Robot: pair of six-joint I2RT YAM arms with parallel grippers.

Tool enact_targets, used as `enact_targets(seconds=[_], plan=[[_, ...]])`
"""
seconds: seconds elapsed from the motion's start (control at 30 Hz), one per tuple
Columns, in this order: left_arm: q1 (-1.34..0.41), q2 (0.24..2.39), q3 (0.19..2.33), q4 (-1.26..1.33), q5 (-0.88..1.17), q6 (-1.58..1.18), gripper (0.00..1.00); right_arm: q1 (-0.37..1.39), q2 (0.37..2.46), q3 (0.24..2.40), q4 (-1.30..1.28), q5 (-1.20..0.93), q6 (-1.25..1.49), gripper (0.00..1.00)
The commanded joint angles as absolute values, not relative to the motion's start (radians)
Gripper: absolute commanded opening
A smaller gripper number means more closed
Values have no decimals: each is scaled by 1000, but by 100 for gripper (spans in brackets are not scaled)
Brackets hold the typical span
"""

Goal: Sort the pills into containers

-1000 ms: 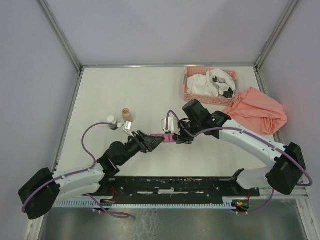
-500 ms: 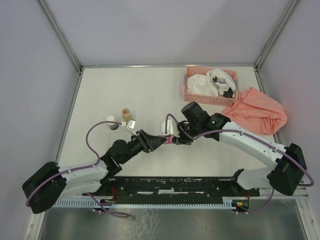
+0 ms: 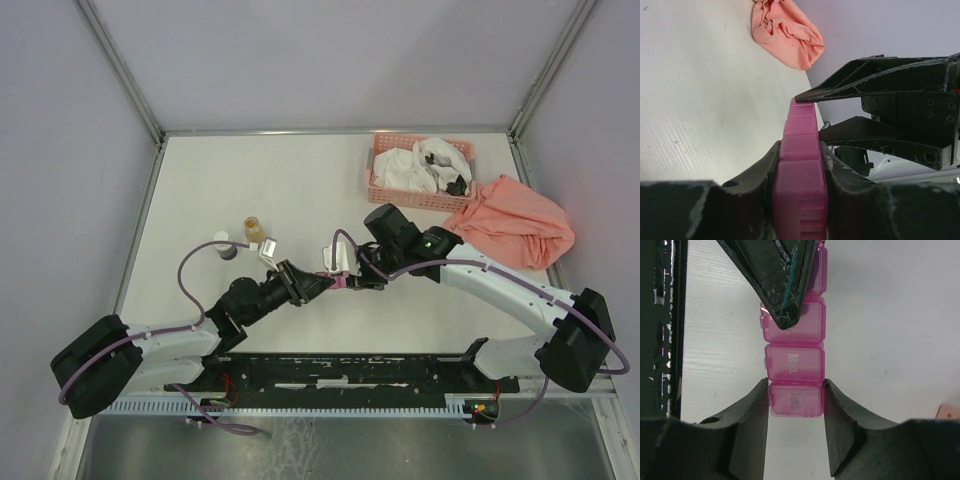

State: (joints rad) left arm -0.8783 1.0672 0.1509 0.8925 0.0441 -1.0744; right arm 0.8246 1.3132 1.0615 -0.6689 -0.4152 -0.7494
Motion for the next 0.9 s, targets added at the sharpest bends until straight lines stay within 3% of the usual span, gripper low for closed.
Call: enact_targets(seconds=[0.0,0.07,0.2,0.3,0.87], plan=[[-879,1066,179,963,48,-1104,9,830,1281,1066,-673,-481,-770,29],[-878,1053,172,957,36,-1112,4,826,1283,1079,-692,-499,-769,40],[-879,1007,147,948,5,-1136,3,794,1265,1090,-699,-543,-743,76],[-879,970,127,933,-21,-1155,3,764,1234,1075,-678,-562,-732,90],[-878,948,130,924,-22,-1182,3,756,1209,1017,-479,-415,-591,87]])
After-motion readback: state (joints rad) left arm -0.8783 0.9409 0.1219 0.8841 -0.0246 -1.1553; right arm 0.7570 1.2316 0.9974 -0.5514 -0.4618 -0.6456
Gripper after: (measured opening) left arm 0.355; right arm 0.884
